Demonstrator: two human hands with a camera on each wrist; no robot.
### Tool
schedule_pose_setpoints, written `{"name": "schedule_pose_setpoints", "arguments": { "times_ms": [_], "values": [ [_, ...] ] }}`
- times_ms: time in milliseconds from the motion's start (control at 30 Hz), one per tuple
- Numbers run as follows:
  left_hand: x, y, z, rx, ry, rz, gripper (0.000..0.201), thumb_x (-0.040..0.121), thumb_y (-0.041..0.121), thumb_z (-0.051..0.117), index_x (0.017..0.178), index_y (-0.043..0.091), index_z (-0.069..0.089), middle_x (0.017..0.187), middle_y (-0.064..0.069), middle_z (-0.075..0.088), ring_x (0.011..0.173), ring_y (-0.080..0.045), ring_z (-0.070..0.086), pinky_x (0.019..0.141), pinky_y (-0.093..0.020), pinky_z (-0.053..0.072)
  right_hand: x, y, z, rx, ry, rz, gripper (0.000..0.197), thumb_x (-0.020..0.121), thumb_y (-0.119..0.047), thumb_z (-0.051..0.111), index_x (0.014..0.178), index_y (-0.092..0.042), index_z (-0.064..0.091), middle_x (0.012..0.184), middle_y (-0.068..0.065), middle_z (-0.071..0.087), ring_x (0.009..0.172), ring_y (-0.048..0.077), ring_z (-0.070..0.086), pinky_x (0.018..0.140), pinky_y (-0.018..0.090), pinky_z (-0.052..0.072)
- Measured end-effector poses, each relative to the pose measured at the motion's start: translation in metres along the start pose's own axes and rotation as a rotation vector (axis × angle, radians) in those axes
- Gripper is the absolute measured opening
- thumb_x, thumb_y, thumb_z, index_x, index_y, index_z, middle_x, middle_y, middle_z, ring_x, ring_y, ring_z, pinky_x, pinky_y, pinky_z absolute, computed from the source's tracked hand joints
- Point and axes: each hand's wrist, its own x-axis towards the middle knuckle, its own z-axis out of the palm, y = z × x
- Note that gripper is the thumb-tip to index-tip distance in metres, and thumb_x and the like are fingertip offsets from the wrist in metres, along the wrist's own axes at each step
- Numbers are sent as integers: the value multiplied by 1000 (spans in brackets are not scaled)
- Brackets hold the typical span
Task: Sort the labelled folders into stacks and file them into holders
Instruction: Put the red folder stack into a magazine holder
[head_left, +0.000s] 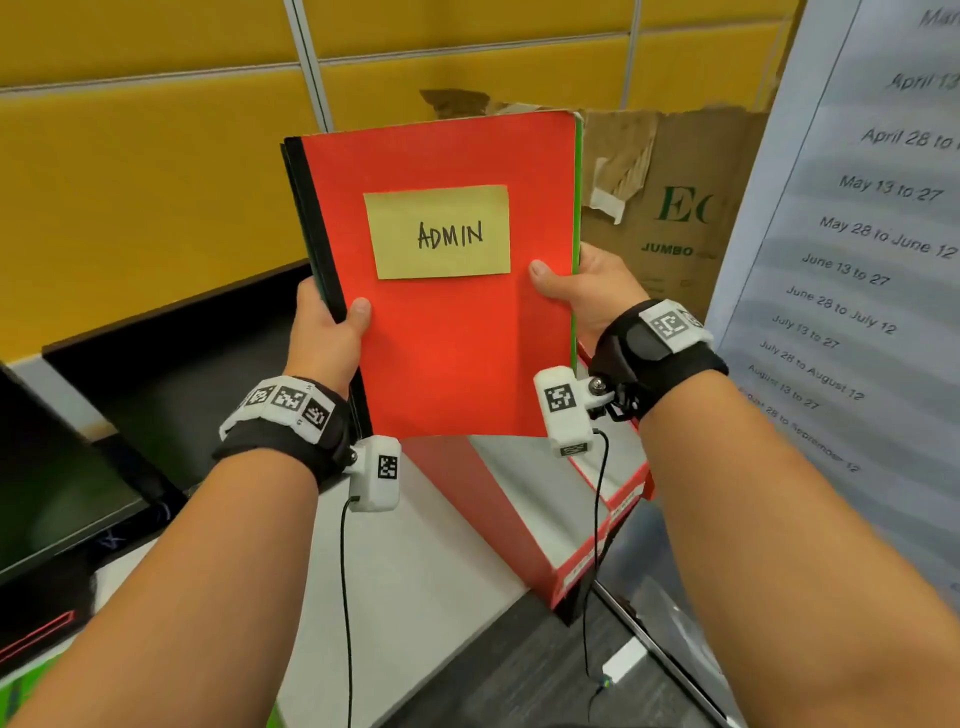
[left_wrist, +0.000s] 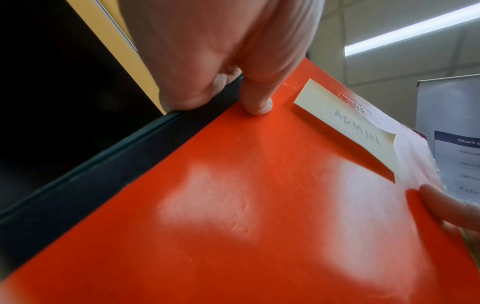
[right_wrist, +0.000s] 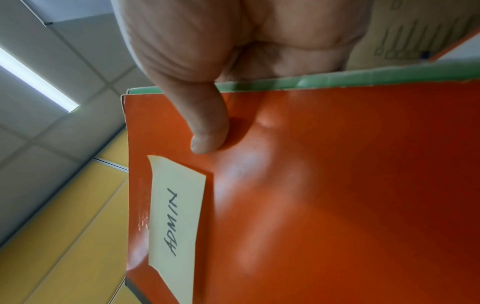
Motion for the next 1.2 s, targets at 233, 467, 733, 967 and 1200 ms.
{"name": "schedule_pose_setpoints", "arguments": {
  "times_ms": [233, 467, 733, 967, 1200],
  "values": [
    [4, 10, 76, -98, -26, 27, 31, 92, 21, 55, 122, 25, 46, 113, 6, 63, 106, -14, 62, 96, -44, 50, 15, -18, -71, -61, -39, 13, 13, 86, -2, 64, 96, -11, 66, 90, 7, 72, 81, 20, 69, 76, 35, 57],
    [12, 9, 138, -77, -67, 34, 34, 88, 31, 57, 121, 26, 46, 113, 8, 62, 107, -12, 61, 100, -44, 48, 21, -23, -115, -220, 126, -53, 8, 72, -24, 71, 80, -25, 71, 93, 10, 73, 91, 35, 68, 85, 56, 53],
    [11, 9, 184, -113, -259, 14, 50, 94, 18, 55, 141, 21, 37, 138, 1, 52, 123, -11, 52, 107, -35, 42, 22, -26, -151, -316, 269, -116, 7, 78, -24, 69, 79, -31, 70, 89, 6, 73, 87, 30, 70, 82, 53, 55],
    [4, -15, 178, 194, -264, 24, 55, 95, 16, 55, 146, 20, 34, 145, 0, 45, 132, -16, 43, 111, -35, 35, 27, -13, -160, -400, 457, -164, 14, 87, -18, 63, 76, -27, 62, 77, 2, 67, 71, 22, 64, 73, 45, 58],
    [3, -51, 147, 837, -89, -247, 64, 82, 7, 50, 140, 34, 42, 152, -3, 29, 143, -27, 16, 114, -63, 9, 45, 21, -153, -502, 561, -146, 5, 90, -23, 60, 90, -20, 64, 78, 1, 64, 68, 20, 60, 71, 37, 56]
  ]
}}
